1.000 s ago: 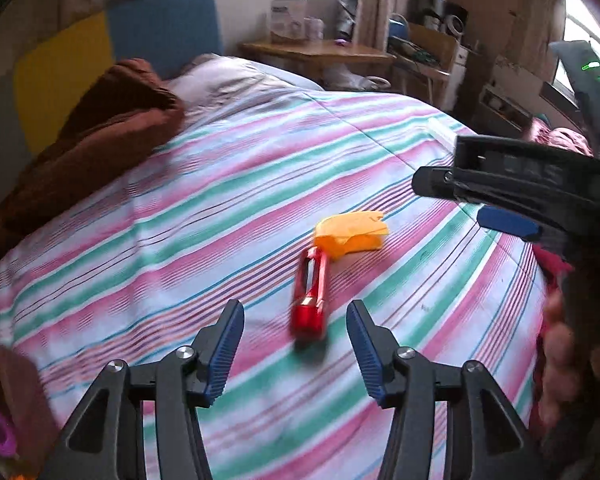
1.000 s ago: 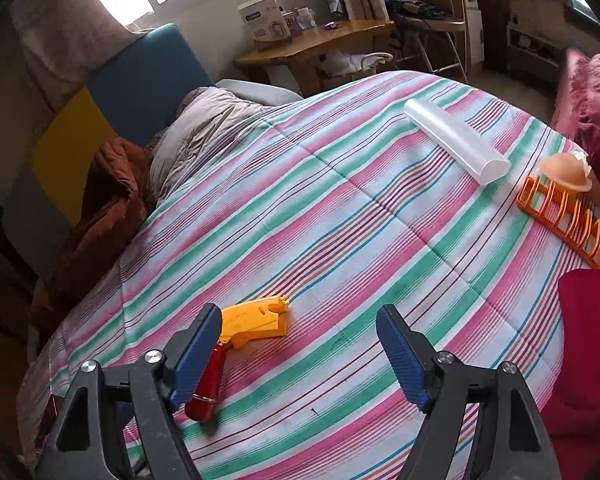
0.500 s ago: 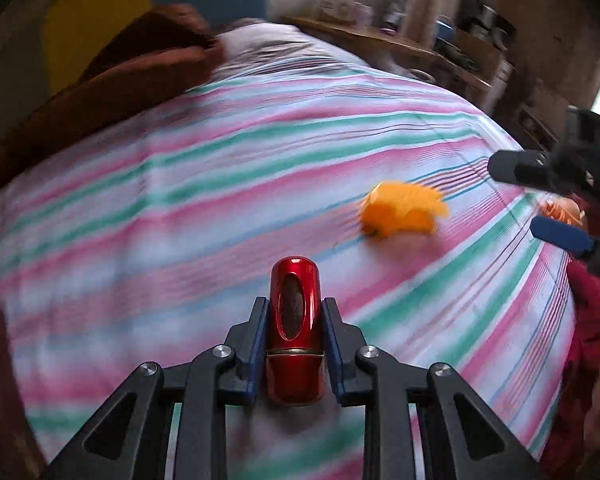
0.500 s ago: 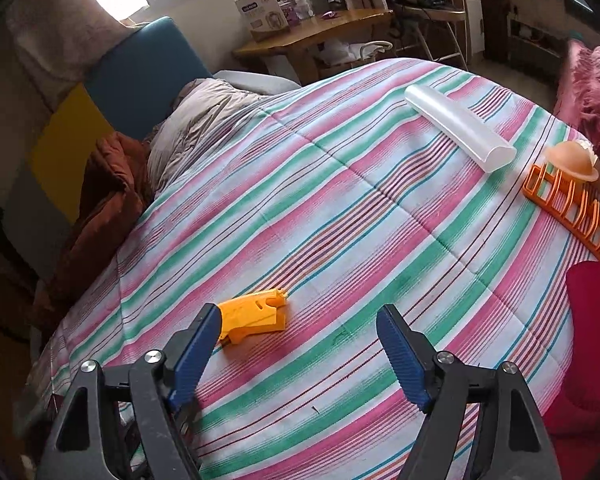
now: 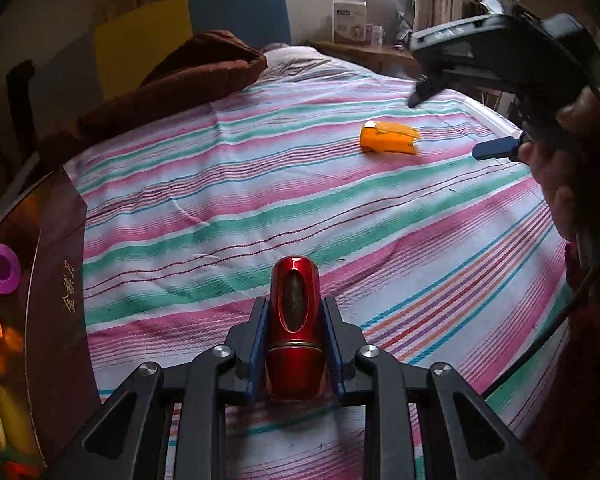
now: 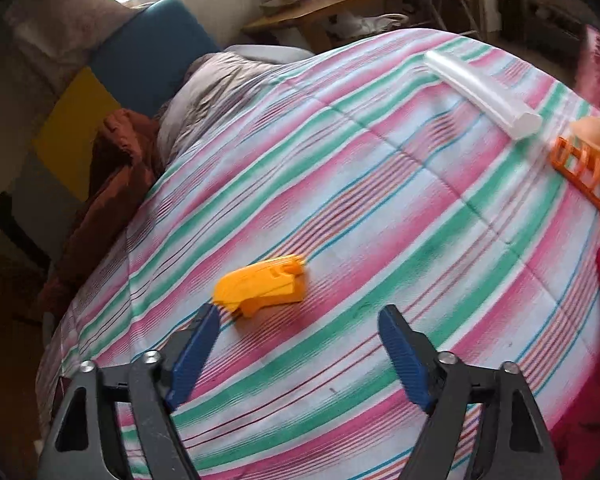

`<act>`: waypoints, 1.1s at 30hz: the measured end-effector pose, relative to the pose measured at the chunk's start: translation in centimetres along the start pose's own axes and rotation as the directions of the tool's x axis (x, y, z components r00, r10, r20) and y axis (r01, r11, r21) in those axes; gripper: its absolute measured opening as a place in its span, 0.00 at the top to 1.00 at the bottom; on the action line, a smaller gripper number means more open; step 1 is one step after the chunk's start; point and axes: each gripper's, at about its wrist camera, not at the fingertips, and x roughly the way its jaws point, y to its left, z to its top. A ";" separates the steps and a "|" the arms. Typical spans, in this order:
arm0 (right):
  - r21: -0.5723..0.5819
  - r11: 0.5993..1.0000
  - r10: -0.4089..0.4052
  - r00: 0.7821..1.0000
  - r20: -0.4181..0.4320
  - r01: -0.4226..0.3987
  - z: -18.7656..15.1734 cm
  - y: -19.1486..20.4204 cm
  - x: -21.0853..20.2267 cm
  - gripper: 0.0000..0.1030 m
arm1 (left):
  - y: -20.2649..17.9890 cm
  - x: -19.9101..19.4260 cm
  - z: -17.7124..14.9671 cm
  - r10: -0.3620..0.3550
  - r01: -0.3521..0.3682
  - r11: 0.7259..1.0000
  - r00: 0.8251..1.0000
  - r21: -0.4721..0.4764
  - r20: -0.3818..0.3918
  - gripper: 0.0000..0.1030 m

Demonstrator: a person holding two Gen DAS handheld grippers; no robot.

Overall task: Organize rigid objects
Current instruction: 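Grasp the red cylinder with the left tool while the right tool grasps the yellow piece, then carry the red cylinder over the tray with the left tool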

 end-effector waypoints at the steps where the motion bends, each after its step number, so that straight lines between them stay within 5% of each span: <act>1: -0.025 1.000 -0.001 1.000 -0.001 0.001 0.0 0.6 0.2 0.09 | 0.0 0.0 0.0 -0.001 0.001 1.000 1.000 0.004 0.007 0.75; 10: -0.248 0.958 -0.166 0.984 -0.066 0.145 1.9 5.4 5.7 0.01 | 0.3 -0.2 -0.6 -0.037 0.037 0.999 0.998 -0.012 0.051 0.75; 11: -0.262 0.951 -0.189 0.979 -0.071 0.164 1.9 5.6 6.4 0.03 | 0.3 -0.2 -0.8 -0.036 0.036 0.999 0.998 -0.008 0.058 0.75; 13: -0.313 0.929 -0.241 0.966 -0.097 0.200 1.6 6.0 7.6 0.34 | 0.0 -0.2 -0.9 -0.026 0.025 1.000 0.997 0.005 0.071 0.75; 14: -0.342 0.912 -0.263 0.962 -0.072 0.224 1.4 6.3 7.5 0.34 | 0.0 -0.2 -1.0 -0.024 0.024 1.000 0.997 0.007 0.073 0.75; 23: -0.562 0.824 -0.198 0.967 -0.163 0.074 -5.6 9.6 5.4 0.34 | 0.0 -0.2 -0.9 -0.031 0.031 0.999 0.997 0.008 0.071 0.75; 26: -0.605 0.793 -0.181 0.976 -0.124 0.070 -8.1 10.1 4.5 0.34 | 0.1 -0.5 -0.5 -0.034 0.034 0.999 0.999 -0.002 0.035 0.75; 33: -0.638 0.769 -0.142 0.984 -0.103 0.045 -8.7 10.0 4.4 0.34 | 0.8 -4.9 -0.5 -0.039 0.040 0.999 0.997 -0.012 0.070 0.75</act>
